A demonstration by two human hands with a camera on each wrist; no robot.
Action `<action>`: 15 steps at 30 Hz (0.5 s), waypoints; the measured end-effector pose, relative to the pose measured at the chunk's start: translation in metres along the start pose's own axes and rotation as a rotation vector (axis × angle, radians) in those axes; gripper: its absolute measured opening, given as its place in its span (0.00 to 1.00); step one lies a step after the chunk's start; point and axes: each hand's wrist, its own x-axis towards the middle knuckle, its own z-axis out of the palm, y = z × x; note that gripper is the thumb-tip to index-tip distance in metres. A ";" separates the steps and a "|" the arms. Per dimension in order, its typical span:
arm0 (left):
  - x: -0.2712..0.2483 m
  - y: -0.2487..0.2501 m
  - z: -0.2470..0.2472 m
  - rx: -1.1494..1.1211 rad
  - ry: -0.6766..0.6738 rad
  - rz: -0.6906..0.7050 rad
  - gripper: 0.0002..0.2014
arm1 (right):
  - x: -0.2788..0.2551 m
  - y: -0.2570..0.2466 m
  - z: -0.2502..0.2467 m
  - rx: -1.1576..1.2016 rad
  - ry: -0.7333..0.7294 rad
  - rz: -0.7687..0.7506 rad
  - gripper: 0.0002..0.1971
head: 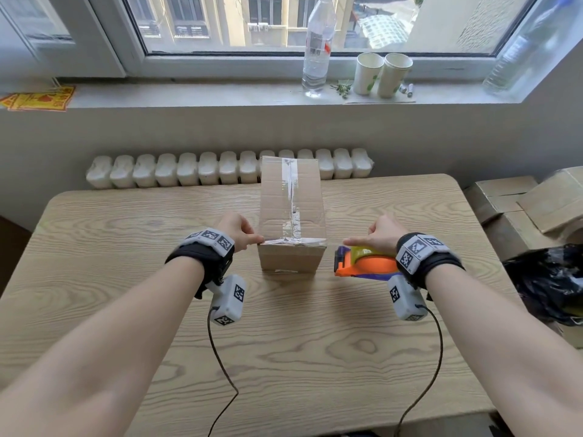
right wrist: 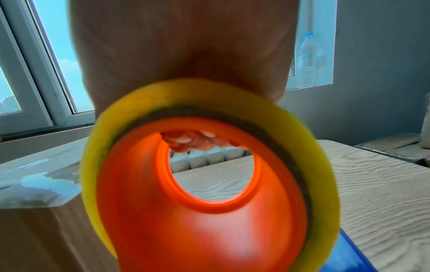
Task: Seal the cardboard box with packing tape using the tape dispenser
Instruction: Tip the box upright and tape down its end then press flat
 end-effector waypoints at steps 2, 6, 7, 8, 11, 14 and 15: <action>-0.003 0.000 -0.001 0.047 0.063 -0.007 0.23 | -0.001 0.000 0.001 0.005 0.007 0.000 0.33; -0.017 0.002 0.005 0.225 0.211 0.182 0.25 | -0.003 0.000 0.002 0.014 0.029 -0.012 0.34; -0.022 0.002 0.011 0.251 0.224 0.302 0.24 | -0.004 0.000 0.002 0.018 0.036 -0.014 0.34; -0.027 0.002 0.018 0.277 0.205 0.412 0.24 | -0.004 0.000 0.003 0.019 0.044 -0.016 0.34; -0.039 -0.001 0.039 0.415 0.040 0.589 0.26 | -0.006 0.000 0.004 0.020 0.054 -0.018 0.34; -0.042 -0.009 0.051 0.630 -0.038 0.641 0.32 | -0.007 0.001 0.005 0.038 0.046 -0.011 0.34; -0.042 -0.011 0.054 0.665 -0.036 0.645 0.35 | -0.007 0.001 0.005 0.048 0.045 -0.007 0.33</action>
